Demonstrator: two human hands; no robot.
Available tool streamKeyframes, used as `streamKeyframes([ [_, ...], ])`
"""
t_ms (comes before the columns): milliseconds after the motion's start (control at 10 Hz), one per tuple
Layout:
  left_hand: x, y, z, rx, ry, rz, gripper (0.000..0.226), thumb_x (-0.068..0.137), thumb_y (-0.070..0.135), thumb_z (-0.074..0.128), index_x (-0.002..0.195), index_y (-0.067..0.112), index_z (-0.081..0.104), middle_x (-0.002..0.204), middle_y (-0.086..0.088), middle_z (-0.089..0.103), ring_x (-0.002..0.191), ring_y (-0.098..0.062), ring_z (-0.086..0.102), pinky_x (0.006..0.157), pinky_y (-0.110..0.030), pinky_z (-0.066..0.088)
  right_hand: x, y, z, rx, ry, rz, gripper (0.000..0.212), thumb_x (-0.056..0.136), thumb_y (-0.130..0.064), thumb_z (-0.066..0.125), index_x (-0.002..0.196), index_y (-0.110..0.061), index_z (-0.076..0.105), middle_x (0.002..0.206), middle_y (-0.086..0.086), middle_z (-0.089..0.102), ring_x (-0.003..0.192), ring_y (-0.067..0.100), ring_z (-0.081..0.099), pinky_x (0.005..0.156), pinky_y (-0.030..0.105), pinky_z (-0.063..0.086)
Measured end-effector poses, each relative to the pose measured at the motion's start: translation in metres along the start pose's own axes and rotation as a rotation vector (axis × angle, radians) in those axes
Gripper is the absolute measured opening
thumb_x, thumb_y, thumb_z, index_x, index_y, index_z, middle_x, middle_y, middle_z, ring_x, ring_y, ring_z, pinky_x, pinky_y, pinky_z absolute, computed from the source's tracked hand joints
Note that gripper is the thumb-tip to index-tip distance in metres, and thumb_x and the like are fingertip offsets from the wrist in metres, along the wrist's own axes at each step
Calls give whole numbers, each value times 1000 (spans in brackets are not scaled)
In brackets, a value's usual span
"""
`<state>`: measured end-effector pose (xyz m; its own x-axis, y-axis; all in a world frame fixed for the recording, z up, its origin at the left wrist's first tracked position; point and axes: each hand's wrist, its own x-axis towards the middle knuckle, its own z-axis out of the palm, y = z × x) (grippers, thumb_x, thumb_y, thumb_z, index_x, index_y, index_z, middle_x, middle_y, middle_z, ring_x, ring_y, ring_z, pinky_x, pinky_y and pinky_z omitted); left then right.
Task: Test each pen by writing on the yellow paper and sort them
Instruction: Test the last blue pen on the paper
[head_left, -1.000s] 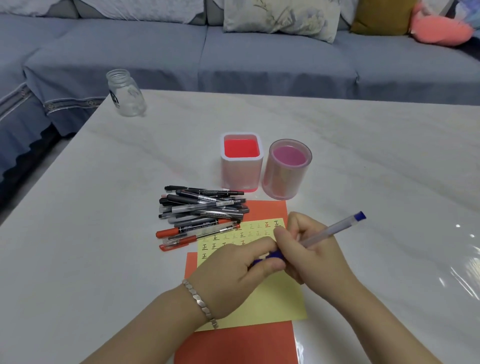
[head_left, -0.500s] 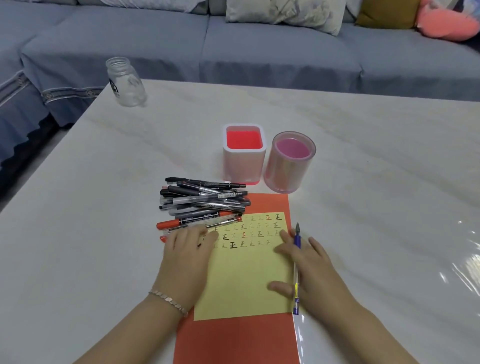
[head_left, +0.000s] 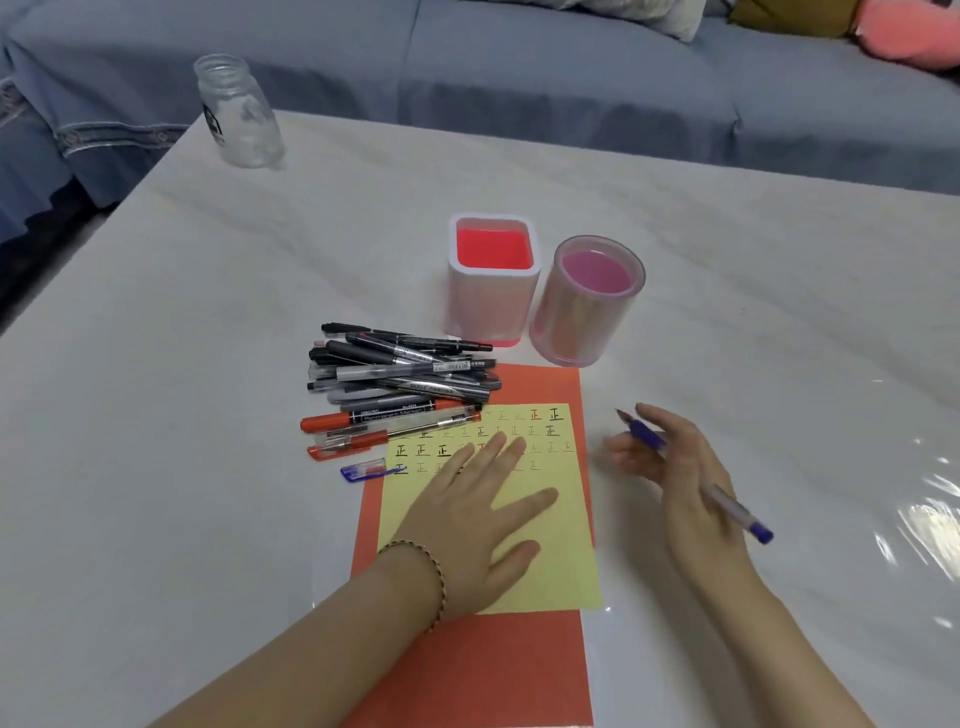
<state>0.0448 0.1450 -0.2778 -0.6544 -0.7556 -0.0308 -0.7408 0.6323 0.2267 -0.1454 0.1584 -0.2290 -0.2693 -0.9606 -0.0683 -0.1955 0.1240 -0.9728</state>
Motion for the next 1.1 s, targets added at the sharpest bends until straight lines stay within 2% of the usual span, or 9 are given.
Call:
streamKeyframes([
  [100, 1, -2, 4, 0, 67, 0, 44, 85, 48, 36, 126, 38, 50, 142, -12, 41, 132, -29, 36, 104, -42, 18, 10, -10, 11, 117, 89, 4, 32, 95, -37, 39, 86, -22, 65, 70, -1, 71, 72, 13, 68, 71, 20, 55],
  [200, 0, -1, 4, -24, 79, -8, 44, 84, 48, 38, 124, 39, 51, 142, -11, 42, 132, -28, 36, 103, -42, 19, 15, -12, 30, 270, 186, 101, 32, 93, -19, 51, 67, -2, 55, 41, -1, 51, 37, 8, 45, 41, 12, 41],
  [300, 1, -1, 6, -44, 96, -17, 44, 83, 48, 38, 123, 40, 52, 142, -10, 41, 133, -28, 35, 103, -43, 19, 21, 4, 41, 162, 234, 52, 39, 88, -23, 61, 57, -4, 48, 41, 1, 42, 37, 9, 37, 41, 15, 35],
  [400, 1, -1, 7, -83, 102, -15, 44, 82, 47, 40, 123, 39, 52, 142, -11, 41, 133, -28, 35, 103, -43, 20, 25, 21, 47, 11, 282, -12, 37, 82, -24, 68, 57, -6, 48, 45, -4, 44, 43, 5, 40, 46, 13, 34],
  [500, 1, -1, 6, -107, 112, -7, 44, 81, 47, 40, 124, 39, 51, 143, -12, 40, 134, -27, 33, 103, -44, 20, 23, 24, 50, -24, 346, -31, 40, 80, -16, 69, 53, -7, 41, 43, -8, 37, 43, 4, 36, 46, 11, 31],
  [600, 1, -1, 8, -120, 119, -7, 45, 81, 46, 41, 124, 38, 51, 144, -11, 38, 135, -26, 31, 105, -44, 19, 23, 26, 51, -67, 374, -52, 40, 79, 1, 58, 50, -11, 33, 39, -9, 31, 41, 5, 31, 44, 10, 27],
  [700, 1, -1, 8, -141, 112, -13, 45, 81, 46, 42, 124, 38, 51, 144, -11, 37, 136, -25, 30, 105, -44, 19, 24, 26, 53, -84, 364, -85, 41, 76, 6, 54, 51, -14, 28, 40, -9, 28, 44, 6, 28, 45, 11, 25],
  [800, 2, -1, 8, -140, 114, -16, 45, 80, 46, 42, 123, 38, 52, 144, -11, 38, 136, -25, 30, 105, -44, 19, 24, 27, 53, -81, 357, -94, 41, 75, 7, 53, 52, -15, 27, 41, -9, 27, 44, 6, 27, 45, 11, 24],
  [1100, 1, -1, 8, -146, 100, -26, 46, 81, 47, 41, 125, 39, 50, 145, -11, 36, 137, -24, 27, 107, -43, 16, 23, 29, 54, -87, 315, -137, 25, 66, -11, 50, 51, -13, 30, 46, -4, 29, 45, 6, 28, 46, 10, 25],
])
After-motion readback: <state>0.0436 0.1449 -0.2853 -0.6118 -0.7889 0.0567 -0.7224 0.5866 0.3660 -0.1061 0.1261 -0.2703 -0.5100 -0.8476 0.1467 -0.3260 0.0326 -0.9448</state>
